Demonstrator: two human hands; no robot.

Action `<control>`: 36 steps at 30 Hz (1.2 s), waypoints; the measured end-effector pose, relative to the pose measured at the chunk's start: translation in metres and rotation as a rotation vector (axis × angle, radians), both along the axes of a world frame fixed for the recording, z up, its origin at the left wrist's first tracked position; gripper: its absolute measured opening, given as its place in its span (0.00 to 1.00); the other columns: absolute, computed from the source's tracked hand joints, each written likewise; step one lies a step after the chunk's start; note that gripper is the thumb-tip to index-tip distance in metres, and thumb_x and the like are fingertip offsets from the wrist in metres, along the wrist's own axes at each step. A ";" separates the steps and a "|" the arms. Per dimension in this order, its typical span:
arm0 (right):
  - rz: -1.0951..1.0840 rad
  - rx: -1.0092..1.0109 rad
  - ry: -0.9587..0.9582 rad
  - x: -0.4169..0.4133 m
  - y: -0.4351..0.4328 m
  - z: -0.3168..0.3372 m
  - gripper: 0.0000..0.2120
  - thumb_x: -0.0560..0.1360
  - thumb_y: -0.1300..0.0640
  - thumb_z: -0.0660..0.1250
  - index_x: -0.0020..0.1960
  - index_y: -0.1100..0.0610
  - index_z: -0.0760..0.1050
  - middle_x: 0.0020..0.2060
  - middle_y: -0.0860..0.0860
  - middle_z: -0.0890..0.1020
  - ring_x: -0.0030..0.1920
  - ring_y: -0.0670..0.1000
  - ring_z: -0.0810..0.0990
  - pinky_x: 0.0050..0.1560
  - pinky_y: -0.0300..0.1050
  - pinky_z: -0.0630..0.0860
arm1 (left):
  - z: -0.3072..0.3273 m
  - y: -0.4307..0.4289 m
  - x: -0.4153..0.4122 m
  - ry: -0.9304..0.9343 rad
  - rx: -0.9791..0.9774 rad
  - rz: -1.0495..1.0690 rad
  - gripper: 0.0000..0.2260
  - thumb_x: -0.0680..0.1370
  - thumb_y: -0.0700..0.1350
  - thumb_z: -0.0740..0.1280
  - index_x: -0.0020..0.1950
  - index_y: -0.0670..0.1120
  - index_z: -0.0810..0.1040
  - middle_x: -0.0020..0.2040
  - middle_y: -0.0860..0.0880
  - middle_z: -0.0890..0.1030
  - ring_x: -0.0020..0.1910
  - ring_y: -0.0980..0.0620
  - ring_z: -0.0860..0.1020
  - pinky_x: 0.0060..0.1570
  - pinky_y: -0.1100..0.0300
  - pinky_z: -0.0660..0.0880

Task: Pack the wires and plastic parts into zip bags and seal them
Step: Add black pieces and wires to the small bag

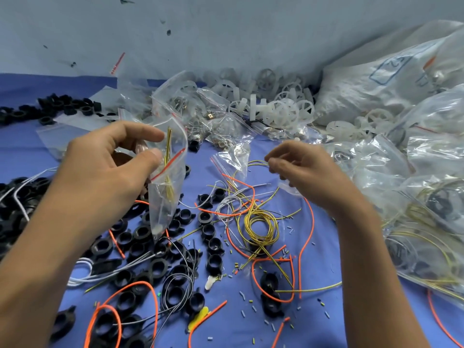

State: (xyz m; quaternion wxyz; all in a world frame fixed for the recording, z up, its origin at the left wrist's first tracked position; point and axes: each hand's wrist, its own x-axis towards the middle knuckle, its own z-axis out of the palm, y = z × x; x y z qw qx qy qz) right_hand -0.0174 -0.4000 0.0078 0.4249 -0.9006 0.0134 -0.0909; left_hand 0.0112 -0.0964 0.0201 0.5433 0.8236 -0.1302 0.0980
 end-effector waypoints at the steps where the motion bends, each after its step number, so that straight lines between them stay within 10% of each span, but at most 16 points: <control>1: 0.016 -0.082 0.048 0.001 -0.001 -0.003 0.04 0.78 0.57 0.69 0.49 0.50 0.81 0.39 0.45 0.83 0.36 0.43 0.78 0.40 0.42 0.74 | 0.000 0.000 0.000 0.003 0.000 -0.001 0.14 0.68 0.61 0.67 0.53 0.64 0.82 0.35 0.58 0.80 0.27 0.53 0.78 0.35 0.53 0.77; 7: 0.132 -0.422 0.301 0.003 0.000 -0.011 0.03 0.76 0.53 0.70 0.47 0.49 0.82 0.40 0.42 0.83 0.43 0.44 0.81 0.49 0.49 0.78 | -0.001 0.004 0.002 0.005 -0.003 -0.007 0.13 0.69 0.60 0.67 0.52 0.65 0.82 0.36 0.59 0.80 0.28 0.57 0.79 0.35 0.57 0.73; 15: 0.343 -0.583 0.601 0.002 0.033 -0.032 0.14 0.66 0.43 0.76 0.42 0.47 0.73 0.35 0.42 0.78 0.36 0.42 0.76 0.34 0.40 0.70 | -0.002 0.002 0.002 -0.003 -0.011 -0.006 0.13 0.68 0.60 0.67 0.51 0.65 0.82 0.36 0.60 0.80 0.27 0.58 0.79 0.35 0.58 0.73; 22: 0.024 -0.578 0.311 0.014 0.008 -0.043 0.08 0.72 0.57 0.69 0.49 0.48 0.74 0.43 0.46 0.81 0.47 0.54 0.79 0.45 0.46 0.74 | -0.002 0.003 0.004 -0.008 0.008 -0.006 0.12 0.70 0.59 0.67 0.53 0.64 0.82 0.39 0.60 0.80 0.28 0.57 0.79 0.37 0.57 0.74; 36: 0.327 -0.477 0.153 0.007 0.046 -0.020 0.03 0.71 0.48 0.71 0.44 0.43 0.78 0.31 0.42 0.78 0.36 0.39 0.75 0.37 0.32 0.69 | 0.007 0.008 0.007 -0.040 -0.071 0.010 0.08 0.78 0.42 0.68 0.53 0.54 0.82 0.38 0.57 0.78 0.31 0.59 0.76 0.37 0.62 0.76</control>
